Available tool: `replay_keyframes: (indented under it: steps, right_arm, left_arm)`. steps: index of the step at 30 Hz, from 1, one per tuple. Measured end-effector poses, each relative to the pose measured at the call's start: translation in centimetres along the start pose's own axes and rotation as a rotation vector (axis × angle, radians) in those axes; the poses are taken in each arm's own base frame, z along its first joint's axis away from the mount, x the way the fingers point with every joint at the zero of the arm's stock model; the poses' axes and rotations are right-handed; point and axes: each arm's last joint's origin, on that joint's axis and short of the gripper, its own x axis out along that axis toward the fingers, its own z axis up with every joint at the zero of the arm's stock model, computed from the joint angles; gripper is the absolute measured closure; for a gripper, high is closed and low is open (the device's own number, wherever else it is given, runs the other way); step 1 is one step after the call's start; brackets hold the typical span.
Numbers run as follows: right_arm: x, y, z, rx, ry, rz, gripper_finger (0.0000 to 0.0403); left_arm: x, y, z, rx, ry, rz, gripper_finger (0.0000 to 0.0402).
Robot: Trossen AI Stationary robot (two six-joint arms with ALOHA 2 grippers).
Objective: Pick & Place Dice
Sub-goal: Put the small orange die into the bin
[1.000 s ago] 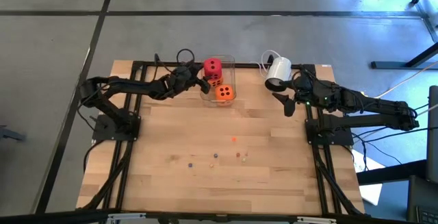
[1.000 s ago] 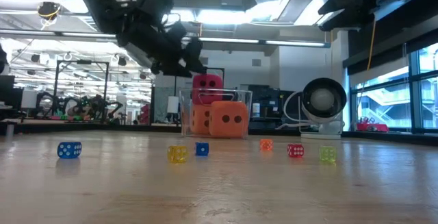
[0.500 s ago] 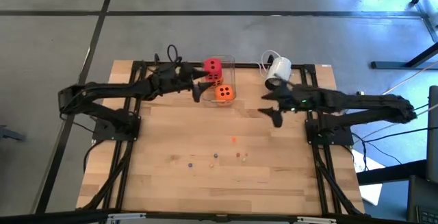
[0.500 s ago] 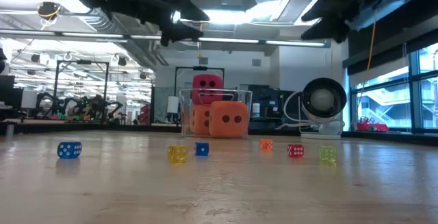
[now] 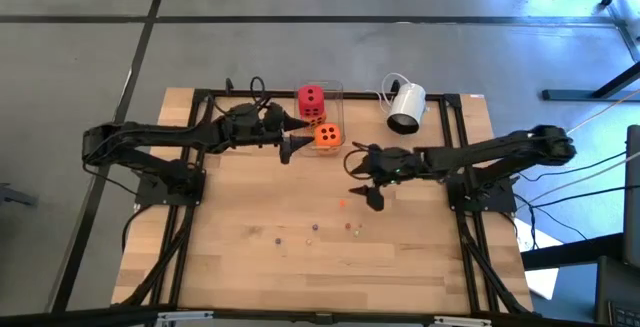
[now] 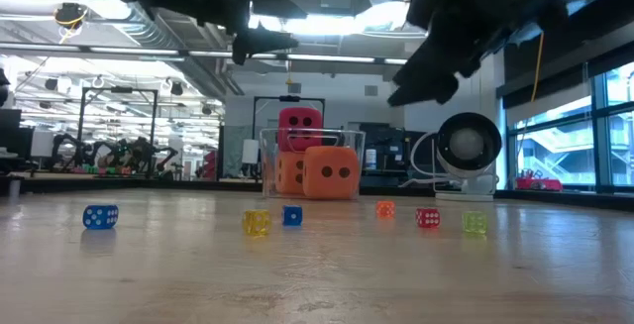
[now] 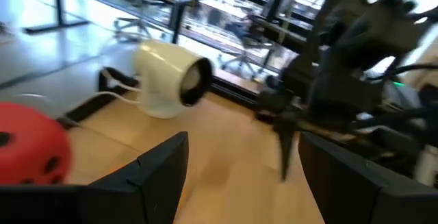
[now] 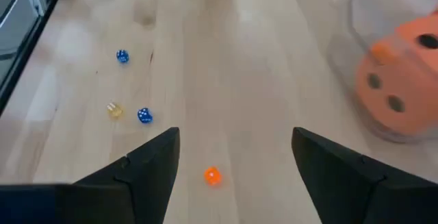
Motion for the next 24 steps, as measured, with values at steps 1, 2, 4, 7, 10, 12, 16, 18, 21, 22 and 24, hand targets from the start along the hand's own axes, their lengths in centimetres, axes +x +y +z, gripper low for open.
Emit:
replay_keyframes:
  steps: [1, 2, 4, 7, 10, 12, 16, 18, 21, 22, 24]
  right_arm:
    - [0.5, 0.1, -0.2, -0.004, 0.005, 0.004, 0.0130]
    - [1.1, 0.2, -0.4, -0.010, 0.014, 0.006, 0.0134]
    - [2.0, 0.3, -0.9, -0.024, 0.036, 0.005, 0.0141]
    - [3.3, 0.2, -1.8, -0.037, 0.076, -0.026, 0.0149]
    - [4.3, 0.2, -2.6, -0.044, 0.123, -0.030, 0.0154]
    - [4.8, 0.3, -3.1, -0.049, 0.141, -0.029, 0.0158]
    - [5.8, 0.5, -3.7, -0.052, 0.153, 0.006, 0.0163]
    - [6.3, 0.7, -3.8, -0.054, 0.144, 0.030, 0.0163]
    - [7.0, 0.7, -4.3, -0.058, 0.158, 0.022, 0.0163]
    - [7.2, 0.7, -4.5, -0.063, 0.161, 0.013, 0.0163]
    - [7.5, 0.6, -4.9, -0.077, 0.177, 0.003, 0.0163]
  left_arm:
    - [0.0, -0.3, -0.1, 0.005, 0.013, -0.031, 0.0130]
    - [-0.1, -0.5, -0.2, 0.013, 0.036, -0.067, 0.0130]
    - [-0.4, -0.9, -0.5, 0.012, 0.093, -0.126, 0.0130]
    - [-1.1, -1.1, -1.2, -0.027, 0.201, -0.156, 0.0132]
    - [-2.2, -1.0, -1.8, -0.068, 0.321, -0.148, 0.0131]
    - [-3.0, -0.9, -2.2, -0.105, 0.396, -0.127, 0.0130]
    - [-4.5, -0.7, -2.9, -0.173, 0.518, -0.070, 0.0131]
    - [-5.2, -0.7, -3.1, -0.202, 0.563, -0.046, 0.0132]
    - [-6.0, -0.6, -3.3, -0.231, 0.609, -0.020, 0.0130]
    - [-6.1, -0.6, -3.3, -0.233, 0.618, -0.015, 0.0130]
    - [-6.2, -0.6, -3.3, -0.234, 0.619, -0.014, 0.0130]
